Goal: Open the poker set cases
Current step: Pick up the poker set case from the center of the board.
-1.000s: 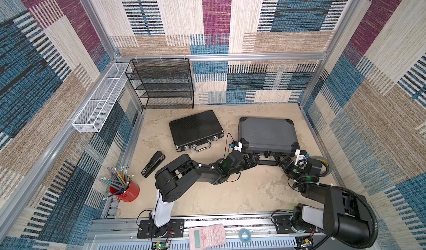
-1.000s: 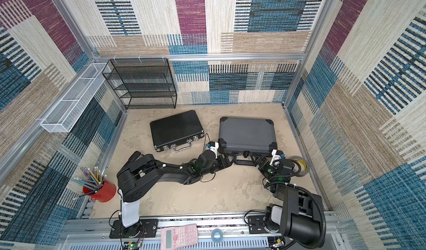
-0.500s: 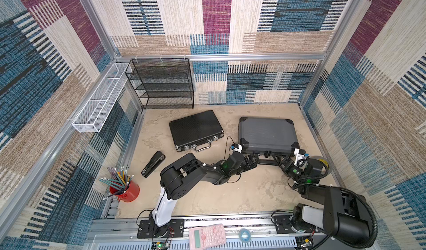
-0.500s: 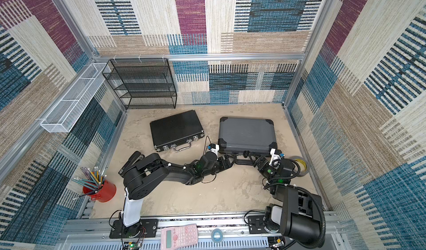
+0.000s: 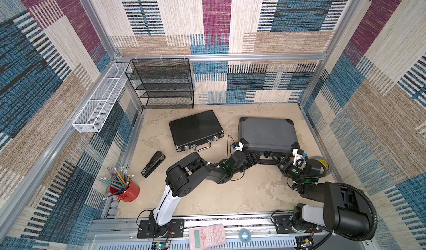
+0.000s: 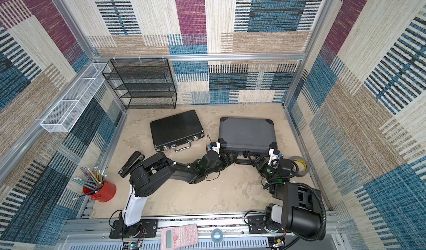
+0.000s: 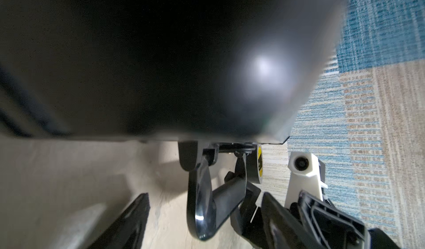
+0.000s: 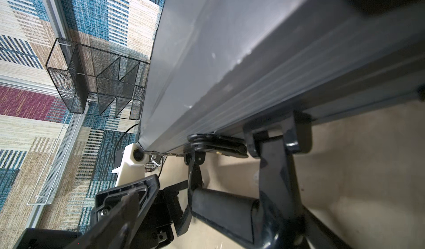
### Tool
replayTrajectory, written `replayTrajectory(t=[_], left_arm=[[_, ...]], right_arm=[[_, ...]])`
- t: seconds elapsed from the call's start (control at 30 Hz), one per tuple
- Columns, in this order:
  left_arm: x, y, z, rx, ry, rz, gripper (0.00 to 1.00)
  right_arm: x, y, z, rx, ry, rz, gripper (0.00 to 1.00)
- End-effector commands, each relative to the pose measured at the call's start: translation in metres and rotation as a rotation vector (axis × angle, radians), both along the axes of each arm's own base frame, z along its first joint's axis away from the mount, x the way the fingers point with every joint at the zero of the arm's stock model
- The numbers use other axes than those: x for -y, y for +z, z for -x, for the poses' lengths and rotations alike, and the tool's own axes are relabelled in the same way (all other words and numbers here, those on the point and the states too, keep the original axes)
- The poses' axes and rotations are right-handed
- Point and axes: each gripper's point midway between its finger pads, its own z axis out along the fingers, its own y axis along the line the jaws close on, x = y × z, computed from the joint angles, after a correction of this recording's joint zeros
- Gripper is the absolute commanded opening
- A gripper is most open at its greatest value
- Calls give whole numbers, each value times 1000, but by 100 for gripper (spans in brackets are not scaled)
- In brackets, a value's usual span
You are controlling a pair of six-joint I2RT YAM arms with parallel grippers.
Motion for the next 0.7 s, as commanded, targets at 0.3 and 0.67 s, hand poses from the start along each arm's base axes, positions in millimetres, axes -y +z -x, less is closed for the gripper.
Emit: replayTrajectory(t=[0.3, 0.67], left_arm=[[21, -4, 31, -140, -73, 121, 67], [24, -12, 39, -189, -56, 149, 65]], right_arm=[[-7, 4, -3, 29, 16, -10, 96], [-6, 3, -4, 26, 8, -2, 96]])
